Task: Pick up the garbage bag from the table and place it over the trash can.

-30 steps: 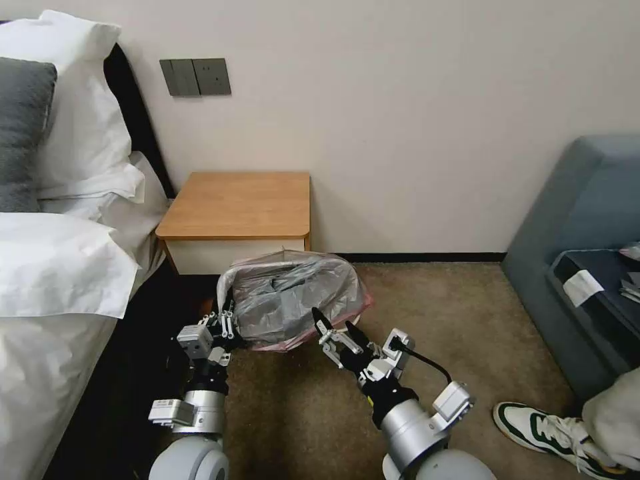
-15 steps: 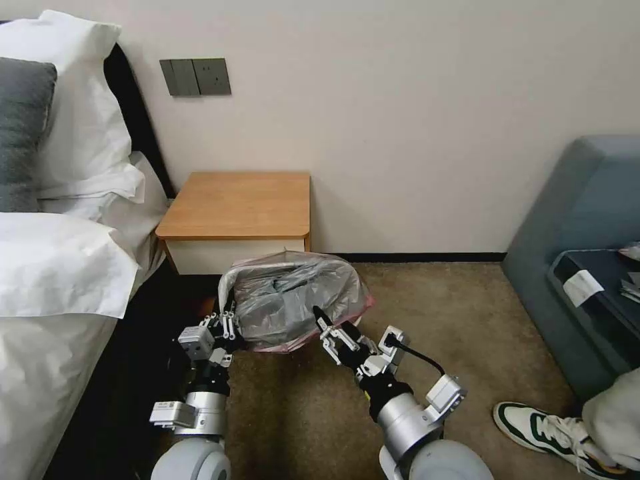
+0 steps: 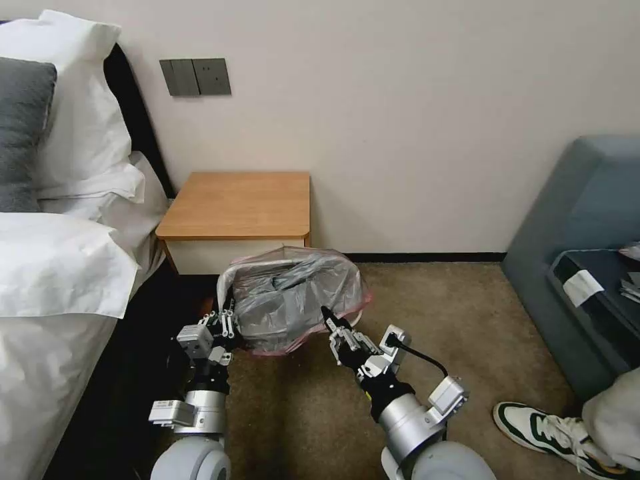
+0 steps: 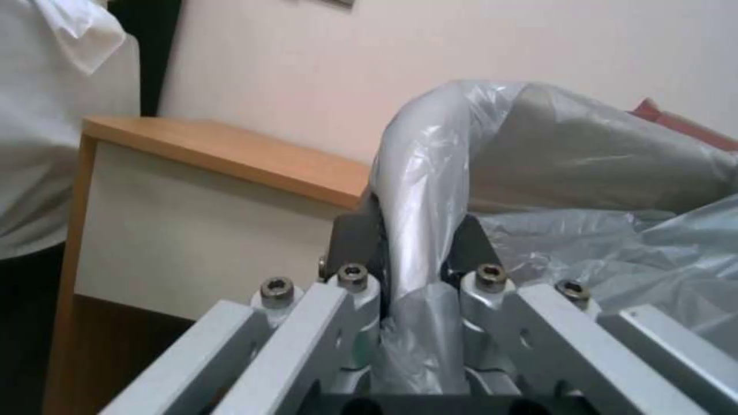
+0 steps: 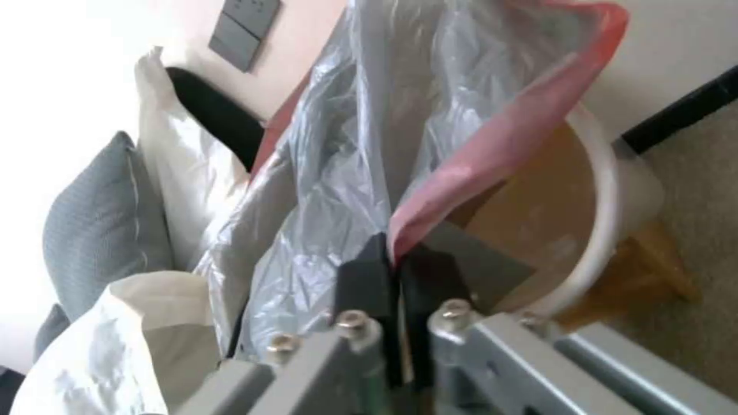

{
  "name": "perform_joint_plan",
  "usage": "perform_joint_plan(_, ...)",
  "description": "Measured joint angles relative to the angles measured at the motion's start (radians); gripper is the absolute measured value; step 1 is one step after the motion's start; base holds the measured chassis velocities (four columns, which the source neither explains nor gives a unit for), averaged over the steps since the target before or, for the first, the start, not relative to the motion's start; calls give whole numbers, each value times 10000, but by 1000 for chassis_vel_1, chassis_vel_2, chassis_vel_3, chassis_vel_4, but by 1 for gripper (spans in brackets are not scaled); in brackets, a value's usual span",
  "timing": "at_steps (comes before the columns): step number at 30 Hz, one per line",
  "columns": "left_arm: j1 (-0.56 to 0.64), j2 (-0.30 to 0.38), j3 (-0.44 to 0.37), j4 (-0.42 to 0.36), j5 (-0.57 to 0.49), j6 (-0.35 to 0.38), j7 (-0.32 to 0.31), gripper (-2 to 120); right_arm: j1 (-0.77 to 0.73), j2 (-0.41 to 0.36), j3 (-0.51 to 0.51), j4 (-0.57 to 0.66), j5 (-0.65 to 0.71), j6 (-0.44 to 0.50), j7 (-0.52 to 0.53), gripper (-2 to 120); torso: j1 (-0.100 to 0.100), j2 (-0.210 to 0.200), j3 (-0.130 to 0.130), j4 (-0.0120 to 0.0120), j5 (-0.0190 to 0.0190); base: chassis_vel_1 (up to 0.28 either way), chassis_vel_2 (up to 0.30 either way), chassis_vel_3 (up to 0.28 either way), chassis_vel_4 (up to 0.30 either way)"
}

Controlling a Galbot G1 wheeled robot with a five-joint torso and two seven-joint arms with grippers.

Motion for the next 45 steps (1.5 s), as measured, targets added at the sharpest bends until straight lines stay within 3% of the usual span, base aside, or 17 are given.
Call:
perform_joint_plan(15, -87, -135, -77, -230, -526, 836, -733, 7, -541, -83, -66, 215, -747, 273, -375, 0, 0, 0, 0, 0, 0, 0, 0, 0, 0)
perform_joint_plan(18, -88, -154, -77, -533, -1361, 1367, -1200, 7, -700, -162, 166, 50, -987, 521, -398, 0, 0, 0, 0, 0, 0, 0, 0, 0, 0)
perform_joint_plan(22, -91, -154, -89, -736, -1903, 1648, -1392, 7, -728, -176, 286, 0, -1039, 571, -417, 0, 0, 0, 0, -1, 0, 0, 0, 0, 0)
perform_joint_plan(25, -30, -133, -82, -1172, -2951, 2187, -1611, 7, -634, -175, 469, -239, -1186, 698, -510, 0, 0, 0, 0, 0, 1, 0, 0, 0, 0)
perform_joint_plan(36, 289, 59, -105, -1968, -4452, 3551, -1427, 7, -423, -205, 959, -1113, -2672, 1504, -1039, 0, 0, 0, 0, -1, 1, 0, 0, 0, 0)
perform_joint_plan(45, 327, 77, -192, -2001, -4589, 3820, -1333, 7, -280, -179, 1244, -1386, -3467, 1901, -904, 0, 0, 0, 0, 0, 0, 0, 0, 0, 0)
